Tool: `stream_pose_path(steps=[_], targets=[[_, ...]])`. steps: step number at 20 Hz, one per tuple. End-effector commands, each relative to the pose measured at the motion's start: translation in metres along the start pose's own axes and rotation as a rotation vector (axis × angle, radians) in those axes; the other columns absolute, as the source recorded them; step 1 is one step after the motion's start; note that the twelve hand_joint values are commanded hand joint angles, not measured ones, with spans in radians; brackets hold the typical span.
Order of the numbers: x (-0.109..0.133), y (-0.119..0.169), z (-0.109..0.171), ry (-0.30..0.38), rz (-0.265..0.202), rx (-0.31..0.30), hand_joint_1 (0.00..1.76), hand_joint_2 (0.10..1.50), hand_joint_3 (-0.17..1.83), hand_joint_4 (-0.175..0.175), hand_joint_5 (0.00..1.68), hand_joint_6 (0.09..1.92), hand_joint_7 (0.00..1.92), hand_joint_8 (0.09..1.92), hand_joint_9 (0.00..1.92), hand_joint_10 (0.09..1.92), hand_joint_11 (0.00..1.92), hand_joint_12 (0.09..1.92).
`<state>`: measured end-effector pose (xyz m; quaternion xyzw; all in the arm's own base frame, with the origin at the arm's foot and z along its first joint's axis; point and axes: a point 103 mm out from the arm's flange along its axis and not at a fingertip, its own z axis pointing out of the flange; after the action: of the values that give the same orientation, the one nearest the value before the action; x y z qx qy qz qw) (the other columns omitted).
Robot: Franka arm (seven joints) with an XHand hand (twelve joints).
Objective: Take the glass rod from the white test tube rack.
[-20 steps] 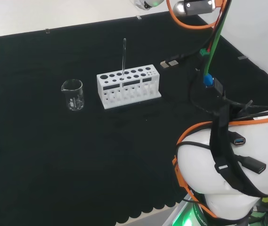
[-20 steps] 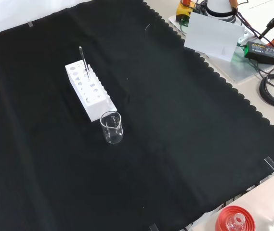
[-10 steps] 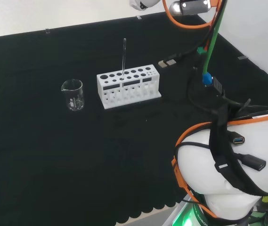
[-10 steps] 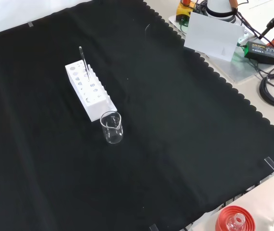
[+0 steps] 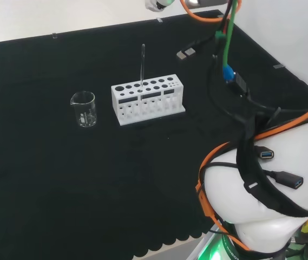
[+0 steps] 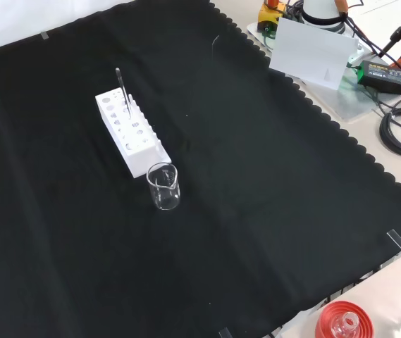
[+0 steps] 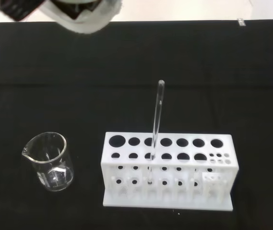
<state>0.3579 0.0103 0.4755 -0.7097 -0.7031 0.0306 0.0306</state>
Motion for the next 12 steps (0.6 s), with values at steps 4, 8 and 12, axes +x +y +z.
stream_pose_path(steps=[4,8,12], targets=[[0.013,0.034,0.004,0.018,-0.072,0.015,0.93,0.64,0.64,-0.072,0.48,0.09,0.33,0.82,0.52,0.88,0.46,1.37],[0.018,0.049,0.012,0.006,-0.106,0.039,0.92,0.65,0.65,-0.074,0.51,0.09,0.37,0.81,0.55,0.87,0.51,1.35],[0.022,0.064,0.019,0.000,-0.132,0.053,0.91,0.66,0.65,-0.075,0.55,0.10,0.40,0.81,0.57,0.86,0.53,1.34]])
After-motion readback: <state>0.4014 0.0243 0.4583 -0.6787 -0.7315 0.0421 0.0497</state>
